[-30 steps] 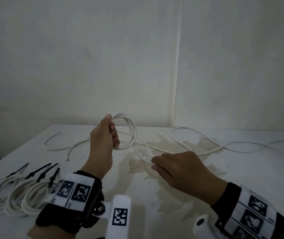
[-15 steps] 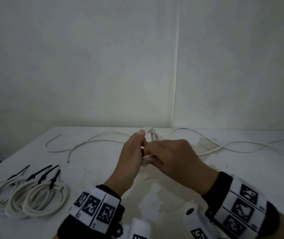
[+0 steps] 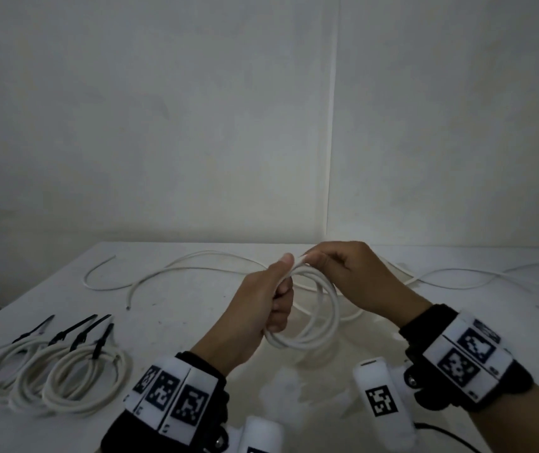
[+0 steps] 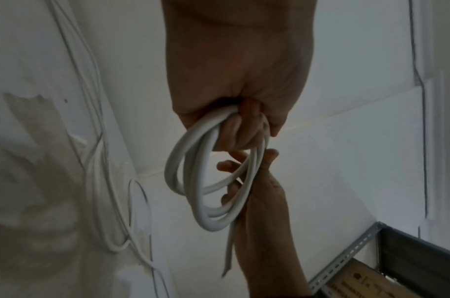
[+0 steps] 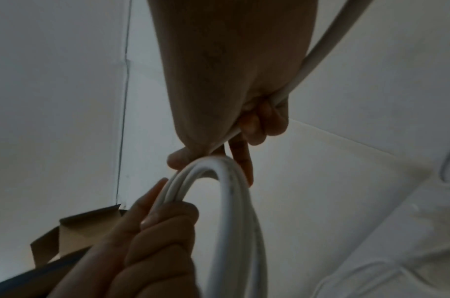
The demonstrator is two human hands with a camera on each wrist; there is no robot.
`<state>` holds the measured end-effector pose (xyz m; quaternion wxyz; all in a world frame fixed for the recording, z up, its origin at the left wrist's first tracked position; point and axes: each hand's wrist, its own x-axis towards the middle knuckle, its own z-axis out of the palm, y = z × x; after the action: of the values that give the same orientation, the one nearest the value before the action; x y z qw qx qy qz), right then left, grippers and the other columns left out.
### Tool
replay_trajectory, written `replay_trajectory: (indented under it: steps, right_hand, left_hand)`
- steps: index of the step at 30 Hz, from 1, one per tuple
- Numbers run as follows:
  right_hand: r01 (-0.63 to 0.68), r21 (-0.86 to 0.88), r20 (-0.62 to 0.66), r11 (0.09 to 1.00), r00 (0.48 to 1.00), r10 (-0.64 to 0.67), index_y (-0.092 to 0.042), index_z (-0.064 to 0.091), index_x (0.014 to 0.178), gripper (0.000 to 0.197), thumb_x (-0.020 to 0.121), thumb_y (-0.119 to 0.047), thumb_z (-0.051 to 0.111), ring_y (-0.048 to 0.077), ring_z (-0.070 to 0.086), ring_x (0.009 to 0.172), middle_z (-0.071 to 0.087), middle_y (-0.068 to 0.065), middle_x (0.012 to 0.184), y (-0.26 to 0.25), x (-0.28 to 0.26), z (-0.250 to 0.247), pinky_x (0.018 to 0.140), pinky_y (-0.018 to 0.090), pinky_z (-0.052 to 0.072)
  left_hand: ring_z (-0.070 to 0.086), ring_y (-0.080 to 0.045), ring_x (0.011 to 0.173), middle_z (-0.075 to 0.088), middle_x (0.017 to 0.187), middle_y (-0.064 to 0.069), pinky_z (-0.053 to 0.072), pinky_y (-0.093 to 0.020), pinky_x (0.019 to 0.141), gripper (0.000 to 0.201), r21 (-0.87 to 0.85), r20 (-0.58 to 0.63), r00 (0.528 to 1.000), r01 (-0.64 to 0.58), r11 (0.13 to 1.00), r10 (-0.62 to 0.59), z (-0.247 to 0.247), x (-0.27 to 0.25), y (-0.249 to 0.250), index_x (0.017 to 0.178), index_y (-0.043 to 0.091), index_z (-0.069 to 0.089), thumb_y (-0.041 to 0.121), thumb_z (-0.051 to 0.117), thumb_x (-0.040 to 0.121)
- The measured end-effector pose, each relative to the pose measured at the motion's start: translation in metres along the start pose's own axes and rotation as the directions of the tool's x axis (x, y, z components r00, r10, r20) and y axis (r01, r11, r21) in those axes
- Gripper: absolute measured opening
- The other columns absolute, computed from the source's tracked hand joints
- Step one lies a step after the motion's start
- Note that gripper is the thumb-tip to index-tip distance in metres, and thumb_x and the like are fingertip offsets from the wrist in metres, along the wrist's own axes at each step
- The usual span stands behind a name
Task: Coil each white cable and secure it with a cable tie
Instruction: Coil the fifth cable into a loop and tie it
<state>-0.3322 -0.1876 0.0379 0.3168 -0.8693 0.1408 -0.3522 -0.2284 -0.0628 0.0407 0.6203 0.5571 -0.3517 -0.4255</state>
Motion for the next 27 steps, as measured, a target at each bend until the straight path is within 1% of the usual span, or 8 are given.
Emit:
replay_trajectory:
  steps: [2, 4, 8, 12, 16, 19, 23, 27]
  right_hand:
    - [-0.148, 0.195, 0.09, 0.97, 0.987, 0.133, -0.011, 0.07, 0.076, 0.049, 0.082, -0.052, 0.044, 0.012, 0.048, 0.052, 0.061, 0.011, 0.063, -0.008, -0.005, 0.001, 0.054, 0.025, 0.04]
    - [-0.228, 0.327, 0.209, 0.917, 0.964, 0.165, -0.013, 0.069, 0.083, 0.039, 0.078, -0.046, 0.05, 0.009, 0.035, 0.044, 0.062, 0.001, 0.059, -0.014, -0.01, 0.001, 0.043, 0.018, 0.03]
    - [-0.272, 0.314, 0.312, 0.91, 0.934, 0.171, -0.006, 0.065, 0.092, 0.015, 0.087, -0.019, 0.058, 0.004, 0.037, 0.042, 0.065, -0.002, 0.063, -0.016, -0.009, -0.013, 0.04, 0.017, 0.029]
    - [-0.204, 0.148, 0.299, 0.968, 0.942, 0.153, 0.006, 0.062, 0.088, 0.024, 0.091, -0.016, 0.054, 0.001, 0.042, 0.038, 0.057, -0.001, 0.057, -0.018, -0.006, -0.02, 0.041, 0.01, 0.032]
    - [-0.218, 0.085, 0.284, 0.972, 0.941, 0.186, 0.001, 0.066, 0.086, 0.027, 0.089, -0.024, 0.056, 0.006, 0.036, 0.039, 0.055, -0.001, 0.055, -0.017, -0.006, -0.026, 0.04, 0.016, 0.031]
    - [-0.192, 0.056, 0.244, 0.98, 0.954, 0.173, 0.005, 0.062, 0.078, 0.032, 0.09, -0.024, 0.055, 0.002, 0.037, 0.038, 0.052, -0.002, 0.053, -0.017, -0.004, -0.022, 0.042, 0.012, 0.031]
    - [-0.198, 0.108, 0.202, 0.974, 0.964, 0.174, 0.008, 0.064, 0.089, 0.029, 0.091, -0.019, 0.053, 0.0, 0.039, 0.038, 0.05, -0.003, 0.053, -0.013, -0.003, -0.017, 0.042, 0.008, 0.03]
    - [-0.185, 0.184, 0.119, 0.965, 0.979, 0.165, 0.005, 0.065, 0.089, 0.025, 0.09, -0.018, 0.054, 0.0, 0.039, 0.04, 0.048, -0.001, 0.053, -0.008, -0.005, -0.01, 0.044, 0.009, 0.031]
  left_hand:
    - [0.016, -0.007, 0.035, 0.022, 0.043, 0.007, 0.016, -0.017, 0.035, 0.047, -0.04, -0.043, 0.999, -0.012, 0.999, 0.01, -0.001, 0.002, 0.0, 0.054, 0.018, 0.031, 0.039, 0.041, 0.094]
    - [0.015, -0.007, 0.035, 0.021, 0.043, 0.007, 0.016, -0.017, 0.035, 0.047, -0.069, -0.079, 0.996, -0.034, 0.997, 0.029, -0.004, 0.005, 0.0, 0.053, 0.018, 0.031, 0.04, 0.043, 0.093]
    - [0.016, -0.006, 0.034, 0.02, 0.044, 0.008, 0.016, -0.018, 0.037, 0.047, -0.094, -0.056, 0.998, -0.024, 0.995, 0.019, -0.008, 0.006, 0.001, 0.054, 0.019, 0.03, 0.045, 0.043, 0.091]
    - [0.021, -0.007, 0.033, 0.024, 0.044, 0.006, 0.027, -0.019, 0.04, 0.045, -0.051, 0.031, 1.0, -0.002, 0.999, 0.003, -0.01, 0.005, 0.001, 0.057, 0.017, 0.033, 0.048, 0.044, 0.087]
    - [0.025, -0.007, 0.034, 0.027, 0.043, 0.007, 0.035, -0.02, 0.044, 0.04, 0.0, 0.091, 0.996, 0.003, 1.0, -0.003, -0.009, 0.004, 0.001, 0.062, 0.014, 0.037, 0.036, 0.04, 0.094]
    - [0.023, -0.006, 0.033, 0.025, 0.043, 0.008, 0.034, -0.018, 0.041, 0.039, -0.035, 0.098, 0.995, -0.001, 0.999, 0.004, -0.009, 0.007, 0.001, 0.062, 0.015, 0.035, 0.035, 0.037, 0.096]
    - [0.021, -0.007, 0.035, 0.022, 0.043, 0.007, 0.031, -0.02, 0.042, 0.04, 0.019, 0.075, 0.997, -0.024, 1.0, 0.022, -0.008, 0.011, 0.001, 0.06, 0.017, 0.03, 0.036, 0.04, 0.095]
    - [0.017, -0.009, 0.036, 0.02, 0.043, 0.006, 0.025, -0.02, 0.04, 0.045, 0.053, -0.013, 0.997, -0.071, 0.996, 0.072, -0.002, 0.015, 0.0, 0.055, 0.019, 0.025, 0.032, 0.045, 0.094]
